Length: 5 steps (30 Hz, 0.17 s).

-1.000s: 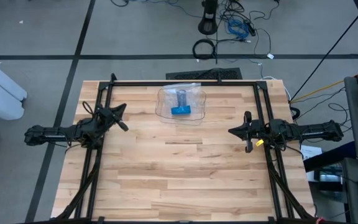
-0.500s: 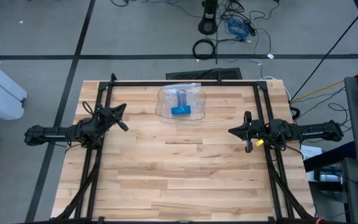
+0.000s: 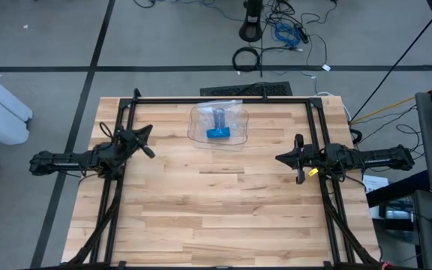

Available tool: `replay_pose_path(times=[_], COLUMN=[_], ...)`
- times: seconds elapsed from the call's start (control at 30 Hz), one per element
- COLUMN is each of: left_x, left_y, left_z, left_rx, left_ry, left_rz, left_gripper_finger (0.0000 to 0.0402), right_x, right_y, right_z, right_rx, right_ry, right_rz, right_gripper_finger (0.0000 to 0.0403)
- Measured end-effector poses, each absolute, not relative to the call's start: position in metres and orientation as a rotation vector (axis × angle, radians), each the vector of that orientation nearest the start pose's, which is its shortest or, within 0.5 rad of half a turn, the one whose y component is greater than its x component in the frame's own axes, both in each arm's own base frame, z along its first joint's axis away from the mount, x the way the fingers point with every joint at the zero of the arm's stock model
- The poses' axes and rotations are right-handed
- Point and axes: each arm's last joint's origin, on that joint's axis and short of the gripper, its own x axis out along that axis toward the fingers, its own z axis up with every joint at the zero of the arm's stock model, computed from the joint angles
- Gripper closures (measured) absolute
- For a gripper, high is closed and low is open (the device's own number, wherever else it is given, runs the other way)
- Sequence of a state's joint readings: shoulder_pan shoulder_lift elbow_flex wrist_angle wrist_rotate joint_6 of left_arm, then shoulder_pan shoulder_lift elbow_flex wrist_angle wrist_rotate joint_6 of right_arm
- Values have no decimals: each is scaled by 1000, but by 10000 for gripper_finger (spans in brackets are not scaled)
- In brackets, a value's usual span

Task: Roll bandage
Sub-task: Return to Home Position

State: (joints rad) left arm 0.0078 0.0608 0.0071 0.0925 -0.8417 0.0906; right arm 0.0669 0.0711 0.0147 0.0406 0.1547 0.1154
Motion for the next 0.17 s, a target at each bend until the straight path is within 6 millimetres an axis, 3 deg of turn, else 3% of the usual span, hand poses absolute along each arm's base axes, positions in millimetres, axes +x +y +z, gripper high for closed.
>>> replay_pose_path(times=[0.17], left_x=[91], left_y=[22], left_z=[170], left_rx=[69], left_ry=[2], left_rz=[850], left_gripper_finger=[375], right_x=[101], right_y=[2], right_z=[167], right_rx=[113], right_ry=[11], right_rz=[-88], right_gripper_finger=[403])
